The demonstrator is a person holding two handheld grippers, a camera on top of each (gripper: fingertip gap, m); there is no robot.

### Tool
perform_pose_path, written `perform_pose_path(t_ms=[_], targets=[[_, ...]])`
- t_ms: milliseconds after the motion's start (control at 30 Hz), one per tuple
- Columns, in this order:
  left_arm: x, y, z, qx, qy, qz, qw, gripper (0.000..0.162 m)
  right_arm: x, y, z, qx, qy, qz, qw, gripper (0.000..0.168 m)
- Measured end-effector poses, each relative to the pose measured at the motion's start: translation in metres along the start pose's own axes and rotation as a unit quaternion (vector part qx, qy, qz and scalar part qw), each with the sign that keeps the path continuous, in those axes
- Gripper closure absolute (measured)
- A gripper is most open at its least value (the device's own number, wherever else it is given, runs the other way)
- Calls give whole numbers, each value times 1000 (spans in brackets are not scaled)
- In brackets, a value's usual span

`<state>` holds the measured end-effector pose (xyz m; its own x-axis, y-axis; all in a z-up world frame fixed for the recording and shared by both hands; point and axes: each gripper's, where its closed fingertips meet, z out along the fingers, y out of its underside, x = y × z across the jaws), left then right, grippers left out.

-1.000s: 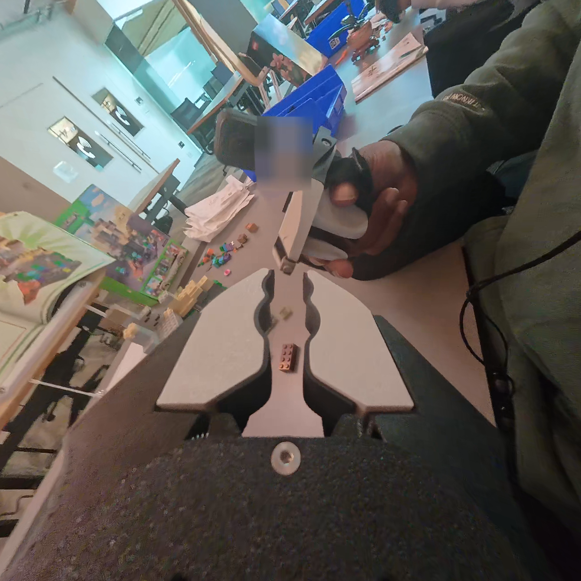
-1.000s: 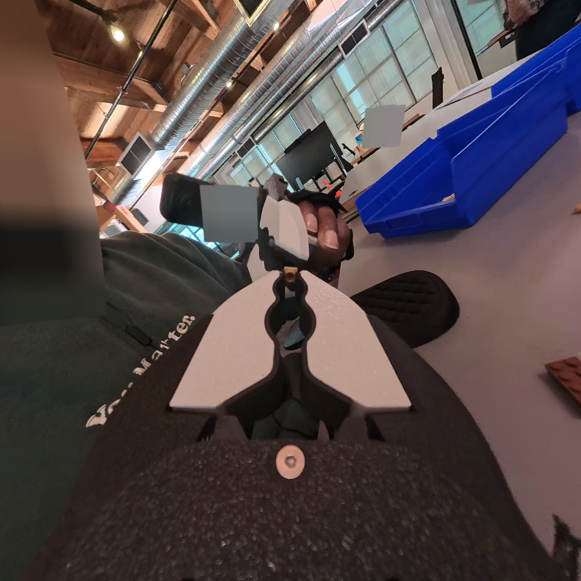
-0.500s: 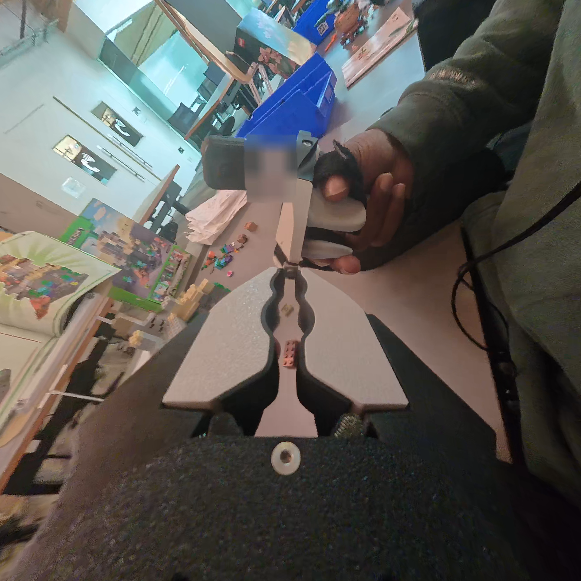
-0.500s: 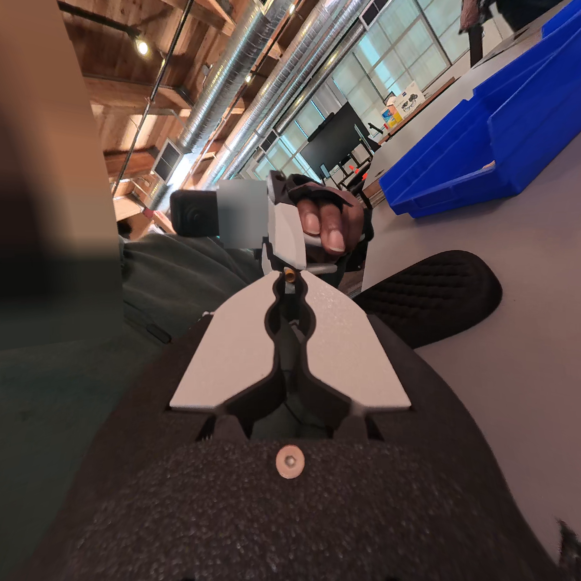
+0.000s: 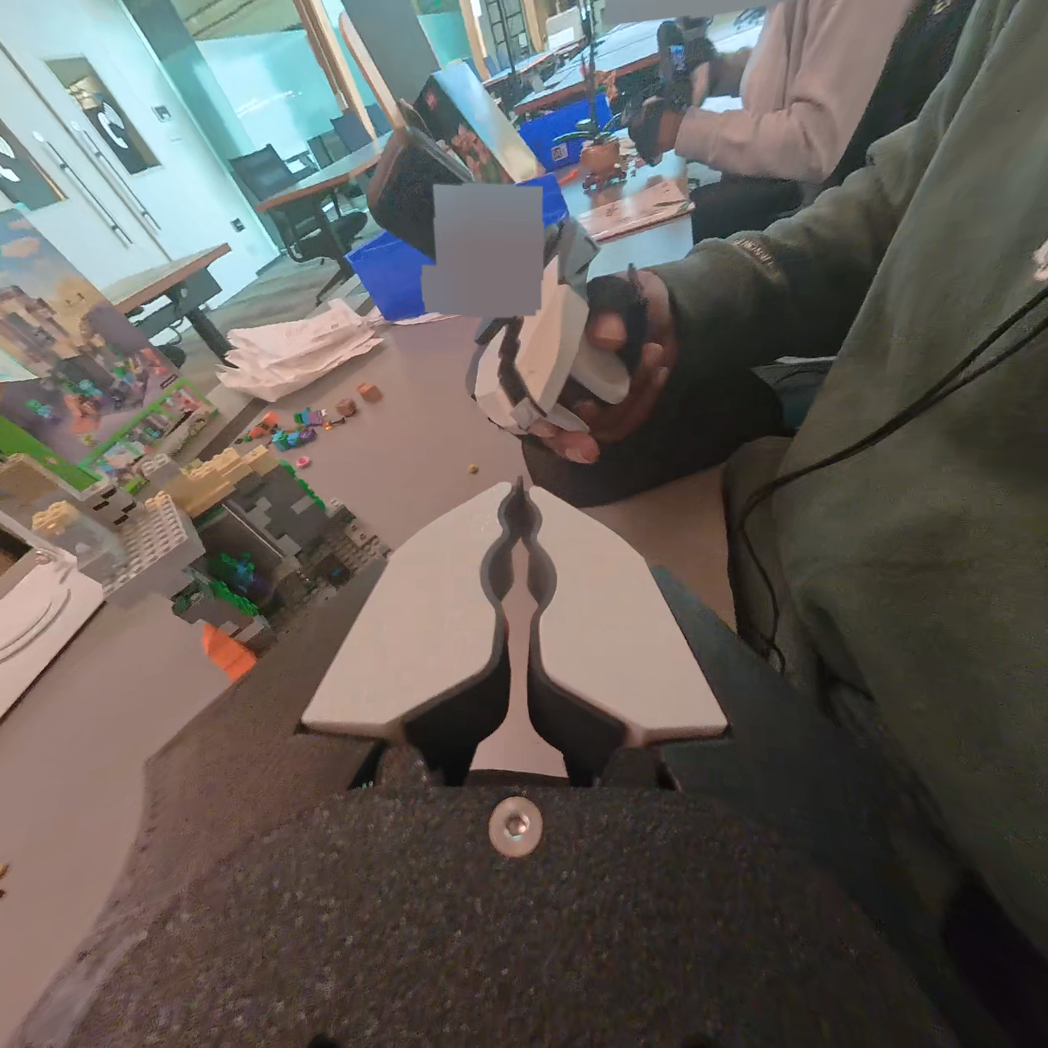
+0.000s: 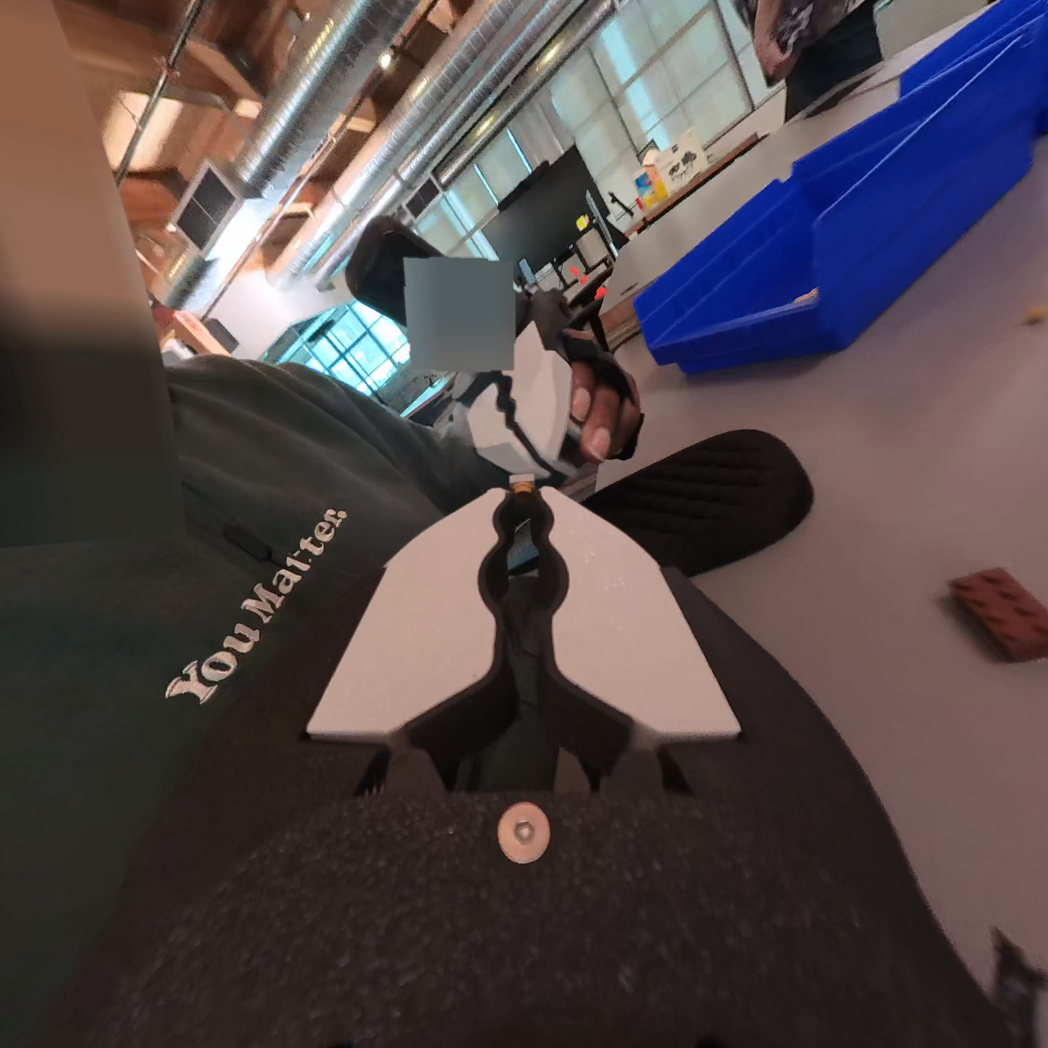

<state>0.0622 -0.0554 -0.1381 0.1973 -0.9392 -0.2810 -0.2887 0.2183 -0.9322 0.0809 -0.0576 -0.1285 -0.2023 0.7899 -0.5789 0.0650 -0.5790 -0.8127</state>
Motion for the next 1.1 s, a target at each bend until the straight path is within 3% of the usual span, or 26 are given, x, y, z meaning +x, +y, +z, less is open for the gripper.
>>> perform_pose_path(t_ms=[100, 233, 433, 1100], targets=[[-3, 0, 6, -3, -22, 36, 999, 162, 3, 1, 7, -7, -3, 11, 1000, 163], [0, -5, 12, -13, -28, 92, 995, 147, 4, 5, 13, -18, -12, 32, 999, 163], [7, -7, 15, -17, -13, 150, 988, 149, 2, 9, 16, -34, -26, 62, 997, 162], [26, -7, 11, -7, 38, 188, 981, 154, -12, 23, 17, -80, -103, 150, 980, 162]])
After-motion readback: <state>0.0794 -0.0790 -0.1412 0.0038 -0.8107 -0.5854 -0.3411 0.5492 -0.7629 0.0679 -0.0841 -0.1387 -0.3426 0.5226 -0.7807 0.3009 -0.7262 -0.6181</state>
